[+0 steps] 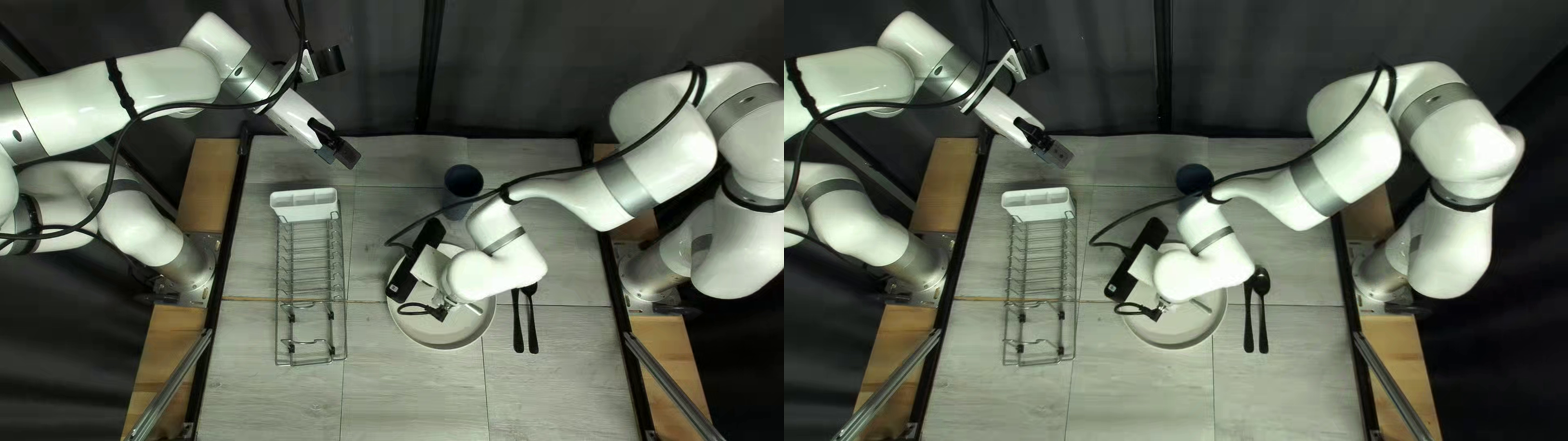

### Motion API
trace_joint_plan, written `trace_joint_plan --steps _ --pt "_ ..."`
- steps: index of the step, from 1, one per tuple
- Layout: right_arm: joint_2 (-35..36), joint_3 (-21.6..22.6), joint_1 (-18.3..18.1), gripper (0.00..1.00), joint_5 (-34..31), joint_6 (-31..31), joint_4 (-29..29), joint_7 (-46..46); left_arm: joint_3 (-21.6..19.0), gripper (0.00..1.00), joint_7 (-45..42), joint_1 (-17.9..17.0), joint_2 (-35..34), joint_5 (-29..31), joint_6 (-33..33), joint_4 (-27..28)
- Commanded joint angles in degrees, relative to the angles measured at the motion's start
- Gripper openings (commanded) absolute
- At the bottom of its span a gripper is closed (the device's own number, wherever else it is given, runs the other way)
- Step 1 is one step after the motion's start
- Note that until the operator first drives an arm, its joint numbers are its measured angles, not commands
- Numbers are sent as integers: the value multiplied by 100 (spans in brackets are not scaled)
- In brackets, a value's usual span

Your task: Pick up and place plate onto table. Place down one fork to the left of the plate. Place spoon and knife to the right of the plate. Place cup above the knife and spoon

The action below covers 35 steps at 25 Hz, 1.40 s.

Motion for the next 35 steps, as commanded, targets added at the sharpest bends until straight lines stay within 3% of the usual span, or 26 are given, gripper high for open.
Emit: trace_joint_plan --steps 1,4,6,11,13,16,19,24,28,33,35 --pt "188 -131 91 0 -179 -217 -37 366 0 100 0 0 0 0 0 0" --pt "253 -203 30 0 -246 -433 -140 413 0 100 0 0 0 0 0 0" --pt "238 -207 0 100 -233 -486 -180 398 0 100 0 0 0 0 0 0" --pt "-518 -13 -147 100 124 -349 -672 109 0 100 0 0 0 0 0 0" --pt "-1486 113 -157 100 717 65 -1061 -376 0 100 0 0 0 0 0 0" --pt "-3049 -29 215 100 1585 931 -1498 -1286 0 100 0 0 0 0 0 0" --pt "-4684 -545 822 100 2161 1703 -1975 -2405 0 100 0 0 0 0 0 0" --pt "-6235 -1525 1316 100 2423 2619 -2256 -3989 0 100 0 0 0 0 0 0" --pt "-6957 -2205 1434 100 2390 3054 -2331 -4934 0 100 0 0 0 0 0 0" --pt "-7018 -2268 1451 100 2391 3086 -2343 -5031 73 100 99 -11 27 -66 -2 -24" --pt "-7018 -2268 1451 100 2391 3086 -2343 -5031 -157 100 184 -65 245 72 -151 351"
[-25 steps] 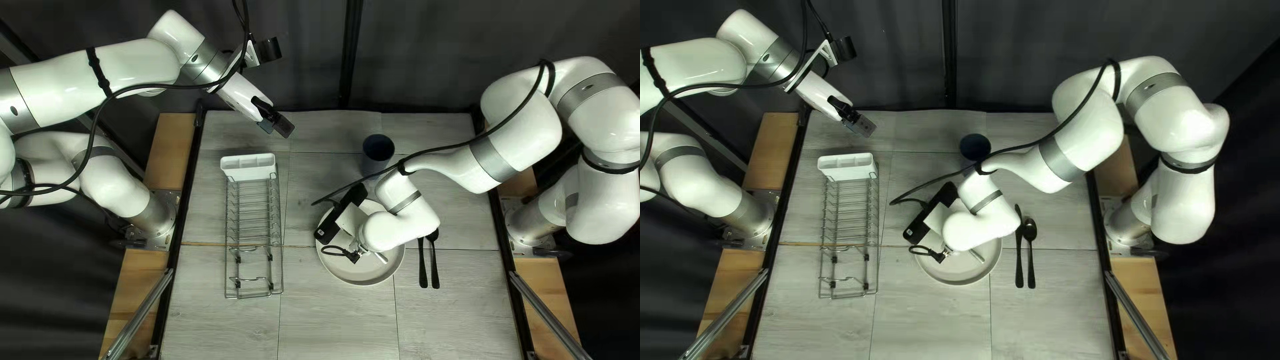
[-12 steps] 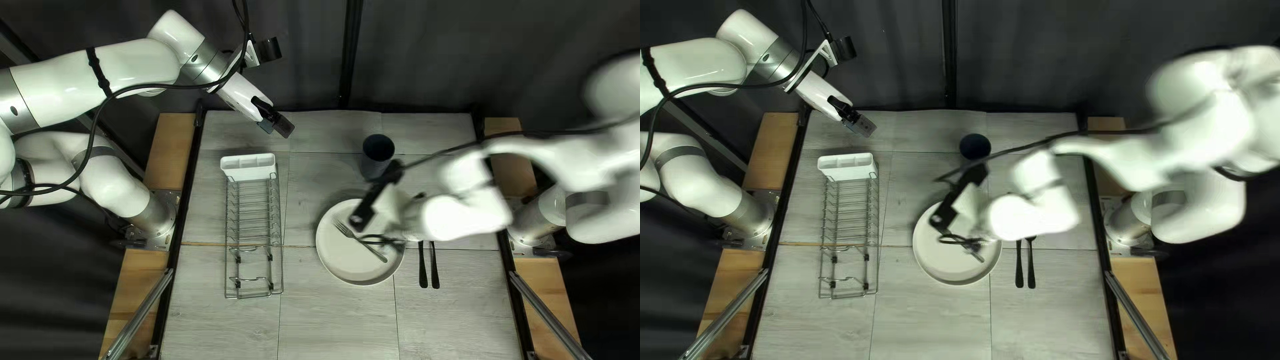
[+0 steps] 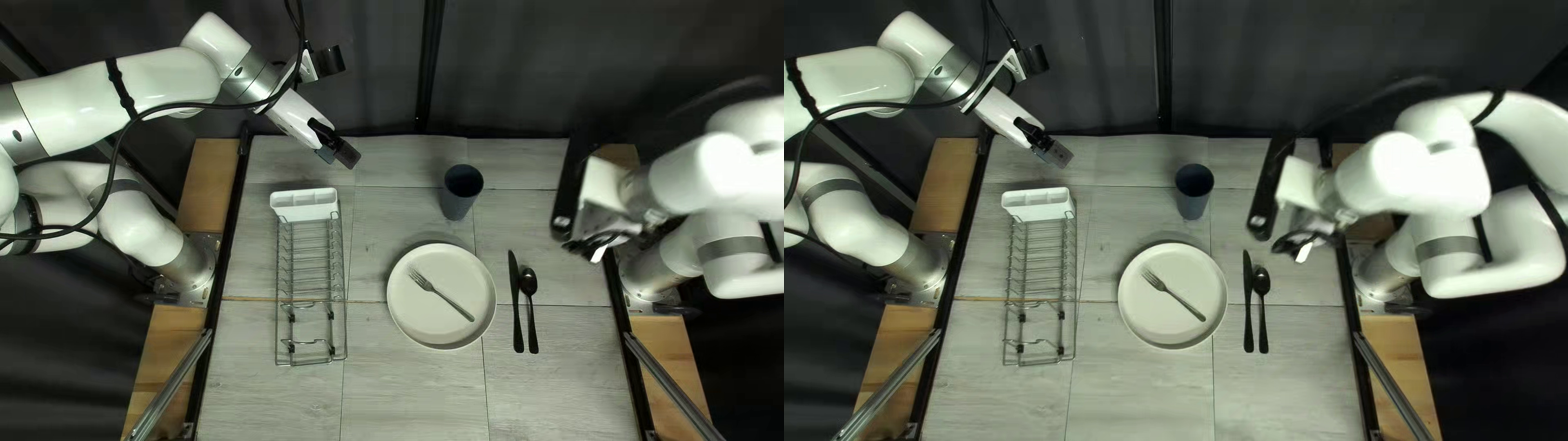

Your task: Pick up and place plate onto table. Place down one fork to the left of the plate. Place spoon and knife to the right of the plate. Place cup above the knife and spoon

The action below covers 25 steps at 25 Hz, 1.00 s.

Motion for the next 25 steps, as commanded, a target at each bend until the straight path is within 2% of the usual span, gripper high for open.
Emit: trace_joint_plan --steps 1,5,9,25 --pt "-12 -11 3 100 0 7 -2 -13 -345 100 126 -94 281 148 -252 450" --pt "-12 -11 3 100 0 7 -2 -13 -1159 100 75 -196 633 628 -553 971" --pt "-12 -11 3 100 0 7 -2 -13 -1708 100 -2 -133 1195 1261 -588 1537" --pt "-12 -11 3 100 0 7 -2 -13 -1708 100 -2 -133 1195 1261 -588 1537"
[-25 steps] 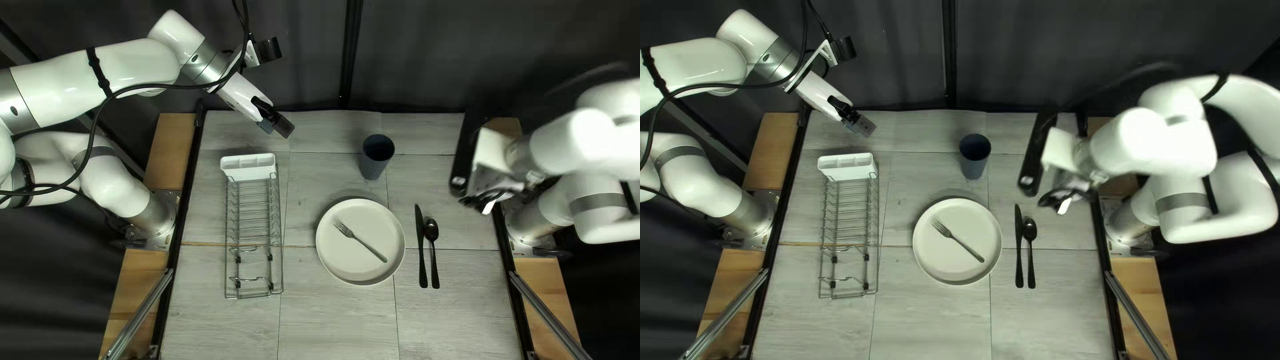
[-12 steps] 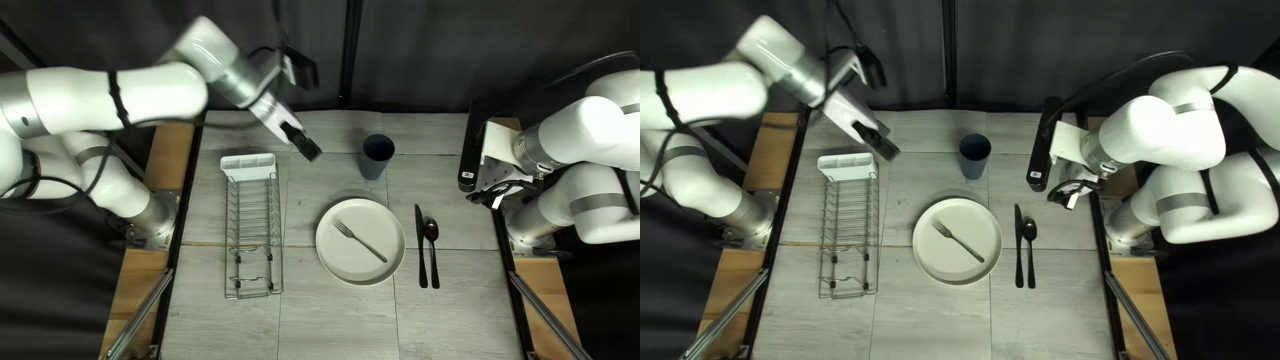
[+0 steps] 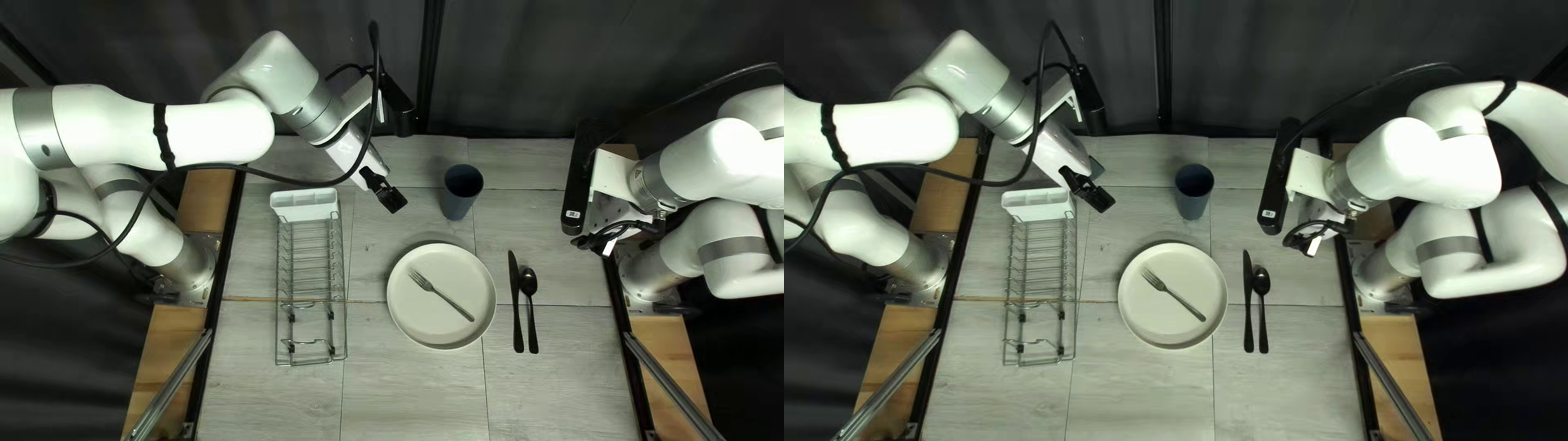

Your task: Pick up and place plate onto table. Place down one fork to the left of the plate. Place spoon and knife to the right of the plate. Place cup above the knife and spoon

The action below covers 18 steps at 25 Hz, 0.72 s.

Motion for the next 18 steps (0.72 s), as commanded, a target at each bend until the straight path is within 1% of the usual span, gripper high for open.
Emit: trace_joint_plan --steps 1,2,3,4,5,6,7,9,14,15,16,17,18 --pt "0 0 0 100 0 0 0 0 0 100 0 0 0 0 0 0" --pt "-57 -12 7 100 -85 26 -51 -96 0 100 0 0 0 0 0 0" --pt "-151 -180 -39 100 -139 129 -64 -246 0 100 0 0 0 0 0 0" --pt "-347 -513 -172 100 -302 391 -38 -536 0 100 0 0 0 0 0 0" --pt "-499 -737 -242 100 -406 590 20 -745 0 100 0 0 0 0 0 0" --pt "-575 -855 -266 100 -448 686 55 -858 0 100 0 0 0 0 0 0" --pt "-769 -1142 -279 100 -524 934 157 -1167 0 100 0 0 0 0 0 0" --pt "-923 -1335 -216 100 -513 1191 242 -1460 0 100 0 0 0 0 0 0" --pt "-937 -1328 -156 100 -438 1249 239 -1503 0 100 0 0 0 0 0 0" --pt "-937 -1328 -156 100 -438 1249 239 -1503 58 100 89 65 99 231 247 232" --pt "-937 -1328 -156 100 -438 1249 239 -1503 23 100 90 109 176 423 379 405" --pt "-937 -1328 -156 100 -438 1249 239 -1503 -115 100 72 192 464 848 655 834" --pt "-937 -1328 -156 100 -438 1249 239 -1503 -180 100 79 220 609 1035 782 1024"
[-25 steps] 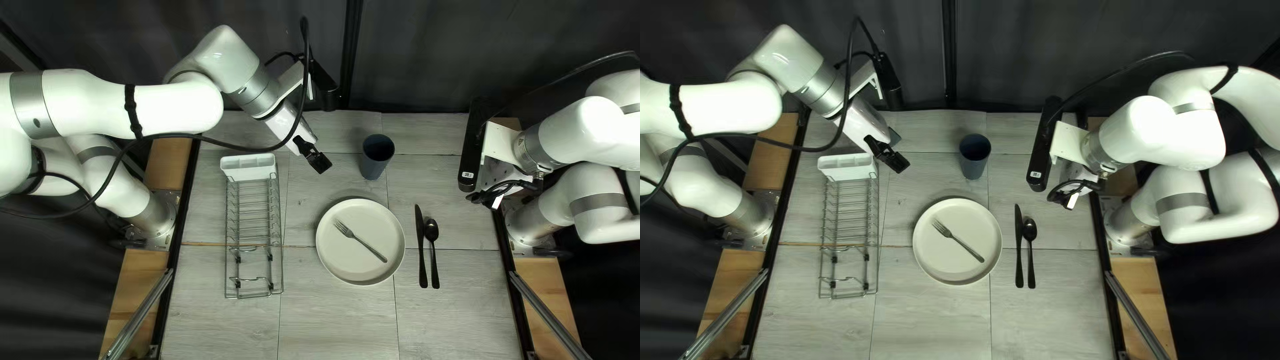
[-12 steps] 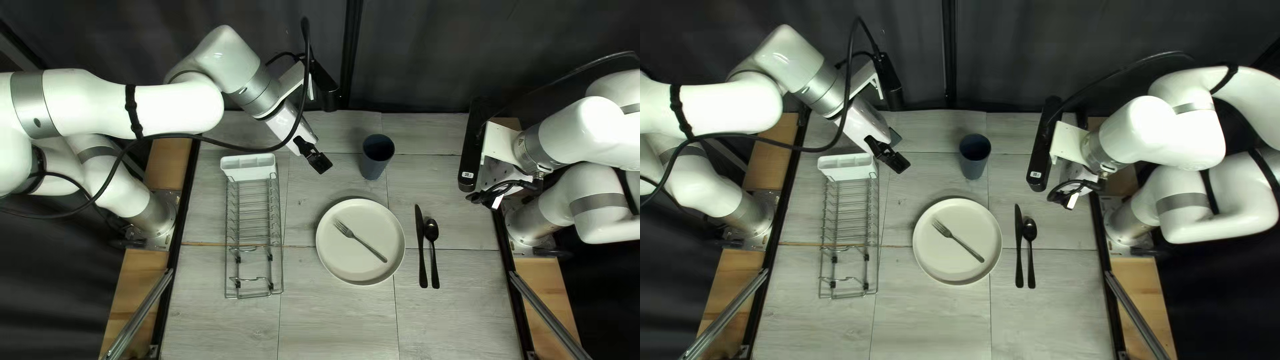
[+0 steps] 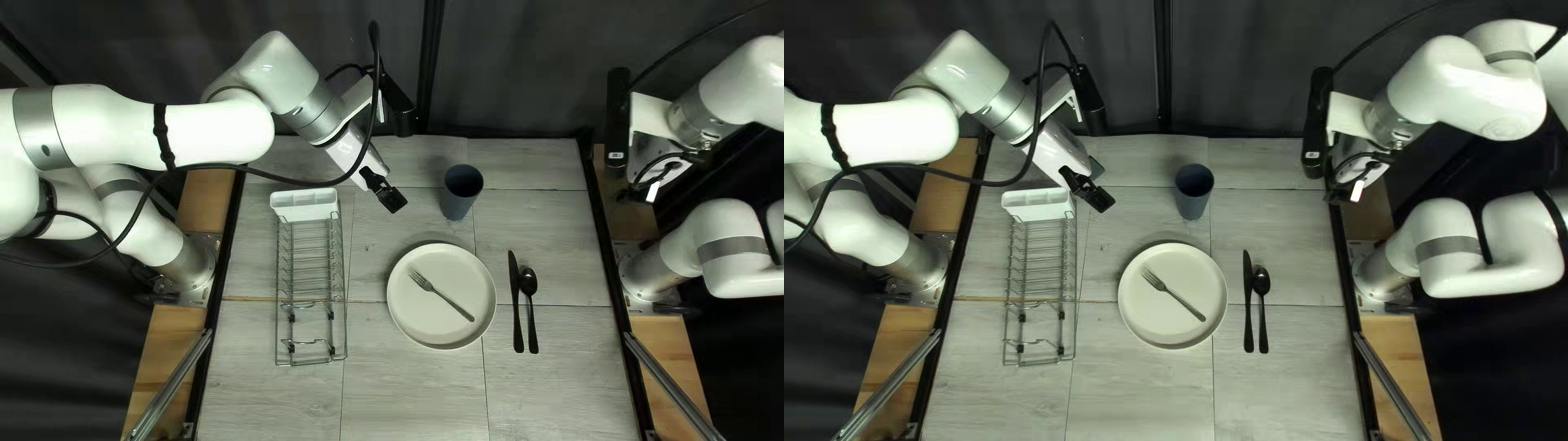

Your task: Pick up and place plate onto table. Place down one fork to the left of the plate. Place spoon and knife to the right of the plate. Place cup above the knife and spoon

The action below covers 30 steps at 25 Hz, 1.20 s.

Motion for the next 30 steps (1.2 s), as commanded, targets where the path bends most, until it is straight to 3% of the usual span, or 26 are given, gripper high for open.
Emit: trace_joint_plan --steps 1,4,17,24,30 --pt "-1 -1 0 100 0 2 1 -2 -366 100 100 203 1106 1401 1065 1478" --pt "-1 -1 0 100 0 2 1 -2 -632 100 -28 131 2121 2265 1770 2479" --pt "-1 -1 0 100 0 2 1 -2 -637 100 -10 131 2203 2285 1766 2491" --pt "-1 -1 0 100 0 2 1 -2 -1026 100 411 -394 3370 4036 1883 2958" --pt "-1 -1 0 100 0 2 1 -2 -1026 100 411 -394 3370 4036 1883 2958"
